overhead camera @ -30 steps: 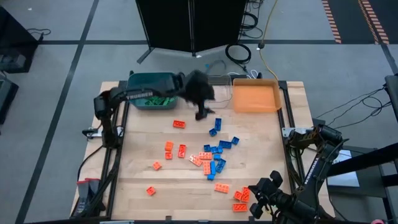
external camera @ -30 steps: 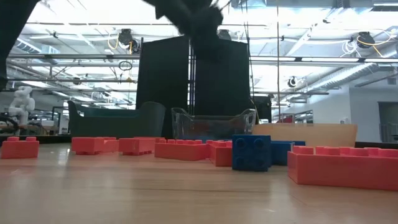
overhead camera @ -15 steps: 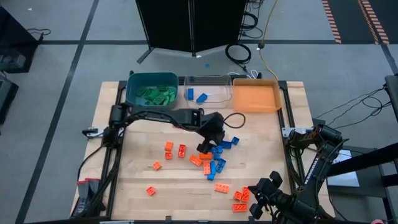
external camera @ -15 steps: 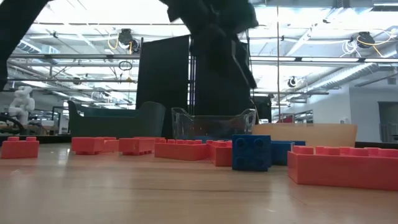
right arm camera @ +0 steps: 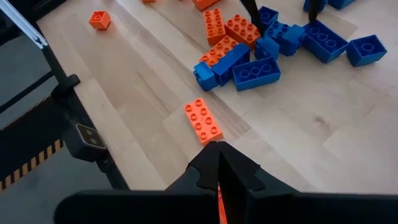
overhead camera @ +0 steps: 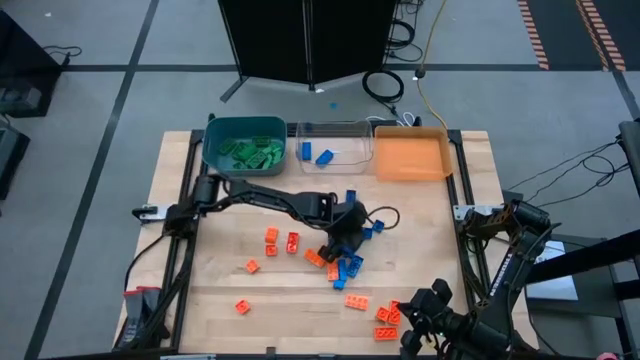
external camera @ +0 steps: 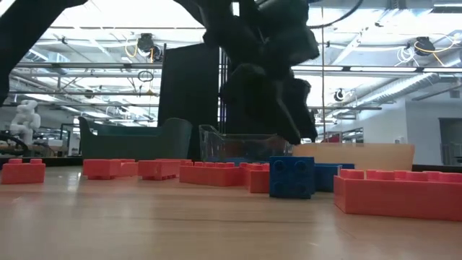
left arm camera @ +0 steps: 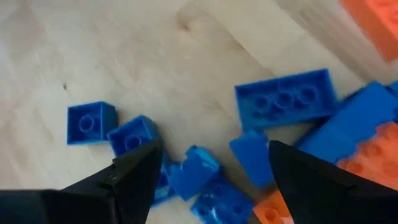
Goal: Sort blocks
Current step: Put the blue game piece into the transparent bin
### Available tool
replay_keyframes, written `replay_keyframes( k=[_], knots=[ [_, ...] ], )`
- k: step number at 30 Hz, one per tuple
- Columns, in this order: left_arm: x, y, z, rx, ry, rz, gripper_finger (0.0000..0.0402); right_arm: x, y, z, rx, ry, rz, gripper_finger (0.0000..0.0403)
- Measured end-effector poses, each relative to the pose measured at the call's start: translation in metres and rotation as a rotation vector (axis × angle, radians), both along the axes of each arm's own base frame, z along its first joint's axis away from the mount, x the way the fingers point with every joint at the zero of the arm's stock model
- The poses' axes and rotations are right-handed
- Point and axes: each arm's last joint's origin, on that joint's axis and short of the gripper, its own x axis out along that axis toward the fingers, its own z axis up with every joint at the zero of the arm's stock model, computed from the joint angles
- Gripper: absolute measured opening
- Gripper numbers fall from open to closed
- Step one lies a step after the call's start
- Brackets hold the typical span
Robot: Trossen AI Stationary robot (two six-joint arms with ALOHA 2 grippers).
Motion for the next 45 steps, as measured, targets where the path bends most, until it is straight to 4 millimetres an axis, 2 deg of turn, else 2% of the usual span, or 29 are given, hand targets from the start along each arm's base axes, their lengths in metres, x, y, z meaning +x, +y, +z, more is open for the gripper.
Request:
replay_keyframes(
  k=[5,10,19,23,27,29,31,38,45],
  knots=[
    [0.007,-0.003,-0.016,0.043,-0.015,0.020,0.0296,0.001,0.001,0.000,0.011,-0.006,0.000,0.0000],
    [0.007,0.004,-0.018,0.044,0.001,0.040,0.0292,0.001,0.002,0.000,0.026,-0.015,0.000,0.0000],
    [0.002,0.020,-0.021,-0.032,0.088,0.179,0.0212,0.002,0.003,0.000,0.036,-0.021,0.000,0.0000],
    [-0.001,0.020,-0.011,-0.057,0.105,0.257,0.0175,0.002,0.003,0.000,0.039,-0.023,0.000,0.0000],
    [-0.002,0.018,0.021,-0.095,0.053,0.354,0.0158,0.002,0.004,0.001,0.042,-0.025,0.000,0.0000],
    [-0.005,0.018,0.036,-0.101,0.020,0.423,0.0156,0.002,0.004,0.001,0.044,-0.025,0.000,0.0000],
    [-0.006,0.019,0.042,-0.108,0.009,0.464,0.0155,0.002,0.004,0.001,0.043,-0.028,0.002,0.0000],
    [-0.011,0.014,0.034,-0.176,0.109,0.486,0.0159,0.003,0.006,-0.003,0.028,-0.018,0.010,0.0000],
    [-0.013,-0.011,0.032,-0.168,0.135,0.425,0.0213,0.005,0.010,-0.012,0.016,0.004,0.010,0.0000]
  ],
)
